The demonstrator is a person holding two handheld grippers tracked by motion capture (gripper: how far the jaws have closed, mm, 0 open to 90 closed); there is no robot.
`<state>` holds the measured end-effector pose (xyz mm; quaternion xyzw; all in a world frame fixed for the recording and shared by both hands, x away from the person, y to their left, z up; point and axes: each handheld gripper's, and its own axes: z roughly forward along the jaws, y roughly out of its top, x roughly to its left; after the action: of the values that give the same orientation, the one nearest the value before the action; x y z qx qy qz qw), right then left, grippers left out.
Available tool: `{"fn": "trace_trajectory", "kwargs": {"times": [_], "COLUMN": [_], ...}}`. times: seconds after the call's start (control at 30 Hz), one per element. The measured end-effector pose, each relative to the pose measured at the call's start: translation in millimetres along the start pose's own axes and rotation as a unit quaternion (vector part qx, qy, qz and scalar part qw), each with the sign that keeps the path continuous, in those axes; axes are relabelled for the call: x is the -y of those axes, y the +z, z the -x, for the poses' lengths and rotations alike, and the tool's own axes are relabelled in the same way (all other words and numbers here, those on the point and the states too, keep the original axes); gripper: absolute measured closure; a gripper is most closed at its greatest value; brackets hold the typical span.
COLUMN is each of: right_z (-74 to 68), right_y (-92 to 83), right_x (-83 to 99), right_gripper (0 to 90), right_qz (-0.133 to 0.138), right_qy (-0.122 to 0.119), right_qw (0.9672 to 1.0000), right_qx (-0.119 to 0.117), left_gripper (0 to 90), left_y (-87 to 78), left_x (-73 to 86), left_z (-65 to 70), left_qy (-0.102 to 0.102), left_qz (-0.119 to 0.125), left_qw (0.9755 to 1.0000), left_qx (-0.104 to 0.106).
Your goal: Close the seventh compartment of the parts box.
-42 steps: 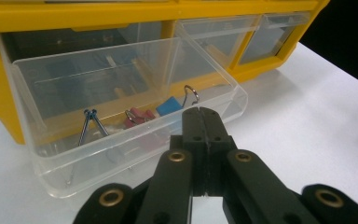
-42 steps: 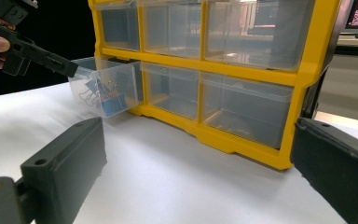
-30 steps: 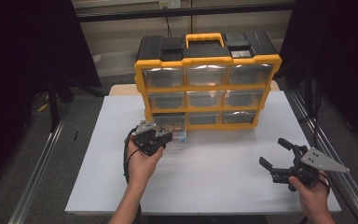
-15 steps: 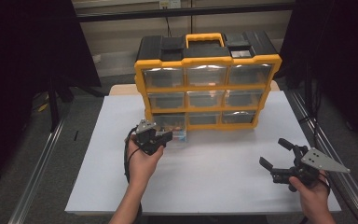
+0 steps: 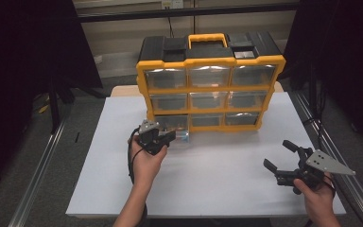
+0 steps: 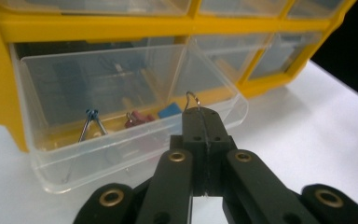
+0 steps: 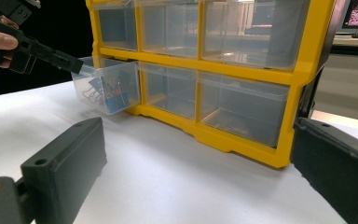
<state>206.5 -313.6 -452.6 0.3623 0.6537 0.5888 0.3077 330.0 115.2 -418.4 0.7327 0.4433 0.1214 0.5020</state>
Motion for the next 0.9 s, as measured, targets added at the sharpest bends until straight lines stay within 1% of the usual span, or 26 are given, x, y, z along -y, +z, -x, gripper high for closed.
{"fn": "trace_trajectory", "kwargs": {"times": [0.03,0.07,0.1,0.13,0.2,0.23,0.37,0.4,0.47,0.5,0.57,0.6,0.63,0.7,0.73,0.77,0.8,0.9], "right_z": [0.1,0.2,0.1,0.5,1.0,1.5,1.4,1.1,1.0,1.1,1.0,0.9,1.0,1.1,1.2,1.3,1.3,1.1], "right_y": [-0.1,-0.2,-0.5,-0.7,-1.3,-1.3,-1.2,-1.2,-1.1,-1.2,-1.1,-1.0,-1.1,-0.9,-0.9,-0.9,-0.9,-0.6], "right_x": [0.1,0.3,0.3,0.4,0.5,0.7,0.6,0.5,0.4,0.4,0.4,0.3,0.3,0.4,0.4,0.5,0.5,0.6], "right_gripper": [2.8,2.8,2.8,2.9,2.8,2.8,2.8,2.8,2.9,2.9,2.9,2.9,2.9,2.9,2.9,2.9,2.9,2.9], "right_qz": [0.0,0.001,0.0,0.001,0.002,0.002,0.002,0.001,0.001,0.0,0.0,0.0,0.0,0.0,0.0,0.0,-0.001,0.0], "right_qy": [-0.001,-0.001,-0.001,-0.001,0.002,0.002,0.002,0.001,0.0,0.0,0.0,0.0,-0.001,-0.002,-0.002,-0.002,-0.002,-0.002], "right_qw": [1.0,1.0,1.0,1.0,1.0,1.0,1.0,1.0,1.0,1.0,1.0,1.0,1.0,1.0,1.0,1.0,1.0,1.0], "right_qx": [0.0,0.0,0.001,0.0,0.001,0.001,0.0,0.001,0.001,0.001,0.001,0.002,0.001,0.001,0.002,0.002,0.002,0.001], "left_gripper": [90.0,90.0,90.0,90.0,90.0,90.0,90.0,90.0,90.0,90.0,90.0,90.0,90.0,90.0,90.0,90.0,90.0,90.0], "left_y": [2.2,4.0,5.5,5.8,6.0,6.3,6.5,6.5,6.1,6.2,5.1,5.9,5.9,5.8,5.8,6.6,6.9,7.1], "left_x": [0.4,0.6,0.7,0.3,-0.2,-0.2,-0.7,-0.7,-1.2,-1.4,-2.1,-2.3,-2.5,-3.4,-3.8,-4.0,-4.1,-4.5], "left_z": [1.6,2.5,3.9,3.8,4.1,3.1,0.8,0.2,-0.3,-0.9,-2.0,-1.7,-2.0,-2.4,-1.8,-2.4,-2.2,-3.9], "left_qy": [0.001,0.008,0.006,0.012,0.011,0.01,0.009,0.009,0.011,0.01,0.013,0.005,0.005,0.009,0.008,0.007,0.008,0.012], "left_qz": [-0.001,-0.007,-0.008,-0.011,-0.011,-0.008,-0.008,-0.006,-0.006,-0.005,-0.007,-0.001,0.0,0.0,-0.001,0.002,0.001,-0.001], "left_qw": [1.0,0.9999,1.0,0.9999,0.9999,0.9999,0.9998,0.9999,0.9998,0.9999,0.9997,0.9999,0.9999,0.9998,0.9998,0.9999,0.9998,0.9998], "left_qx": [0.002,0.001,0.0,0.0,-0.007,-0.006,-0.014,-0.011,-0.014,-0.012,-0.017,-0.016,-0.015,-0.016,-0.02,-0.016,-0.019,-0.017]}}
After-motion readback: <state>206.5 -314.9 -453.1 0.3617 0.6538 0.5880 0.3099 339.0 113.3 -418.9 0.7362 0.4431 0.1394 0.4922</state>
